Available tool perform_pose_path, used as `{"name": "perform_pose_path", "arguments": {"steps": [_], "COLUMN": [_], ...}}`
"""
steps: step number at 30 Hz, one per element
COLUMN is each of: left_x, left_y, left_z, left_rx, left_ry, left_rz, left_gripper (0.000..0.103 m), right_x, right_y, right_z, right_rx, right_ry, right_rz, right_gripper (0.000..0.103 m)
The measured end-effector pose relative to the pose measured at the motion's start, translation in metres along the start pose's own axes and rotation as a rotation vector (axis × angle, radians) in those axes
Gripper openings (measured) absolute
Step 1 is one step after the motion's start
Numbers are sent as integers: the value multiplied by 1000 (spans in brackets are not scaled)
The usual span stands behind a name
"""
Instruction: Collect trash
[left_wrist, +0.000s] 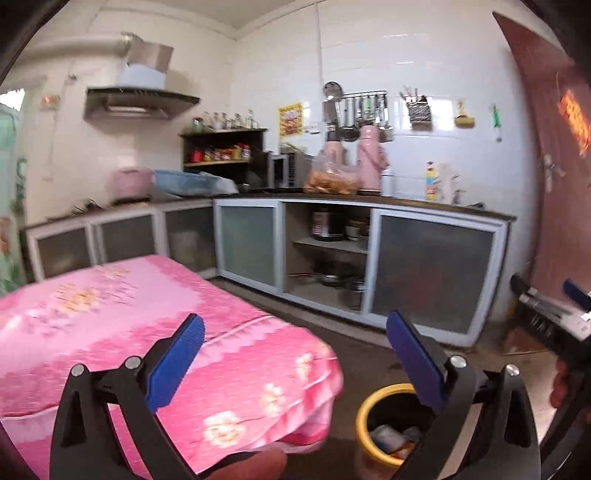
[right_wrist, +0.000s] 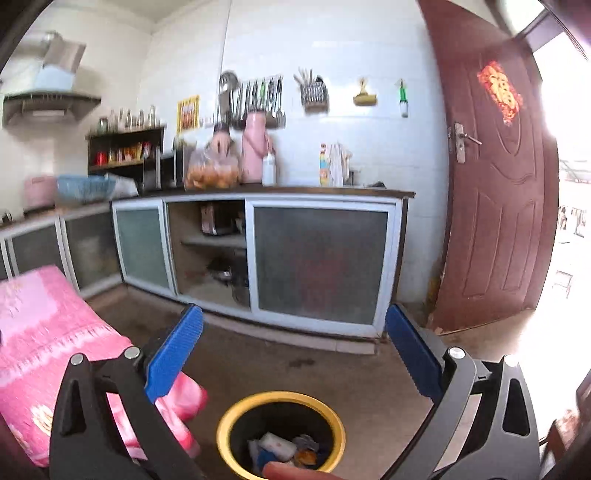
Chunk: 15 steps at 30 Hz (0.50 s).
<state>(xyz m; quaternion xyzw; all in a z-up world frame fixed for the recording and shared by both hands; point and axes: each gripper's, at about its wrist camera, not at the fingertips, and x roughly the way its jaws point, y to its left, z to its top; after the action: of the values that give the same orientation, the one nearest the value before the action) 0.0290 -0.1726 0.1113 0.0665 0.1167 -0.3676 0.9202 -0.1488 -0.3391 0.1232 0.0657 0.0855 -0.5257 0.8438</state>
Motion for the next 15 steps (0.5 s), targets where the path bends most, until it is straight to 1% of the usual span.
{"name": "perform_pose_path", "arguments": {"steps": [2,5,7,9,10,11,12,15], "left_x": [-15,-29,-40,-46,-48,-49,-50,-54], "left_y": [3,11,20,27,32,34,37,37], "left_z": [-2,-3,-7,-13,-18,-21,-26,-44], "left_rx": [3,-44,-94,-131,-150,-158,-166,-132], "left_ry": [-7,-7,-36,-59,-55,-46,-40,-31], "left_rz": [13,26,65,107,134,148,162,214], "left_gripper": [95,95,95,95,95,95,95,95], "right_x": [-10,-31,-43,-53,-57,-61,-64,-66], "right_y": [5,13,18,22,24,27,31,42], "right_z": [0,-2,-5,-11,-15,-20,-24,-37], "right_rx": [-15,28,51,77,90,87,72,-14], "right_ry": [-30,-90,-120,-138,-138,-133,-141,-162], "right_rz": [2,20,45,31,30,32,14,11], "right_gripper": [95,95,95,95,95,95,95,95]}}
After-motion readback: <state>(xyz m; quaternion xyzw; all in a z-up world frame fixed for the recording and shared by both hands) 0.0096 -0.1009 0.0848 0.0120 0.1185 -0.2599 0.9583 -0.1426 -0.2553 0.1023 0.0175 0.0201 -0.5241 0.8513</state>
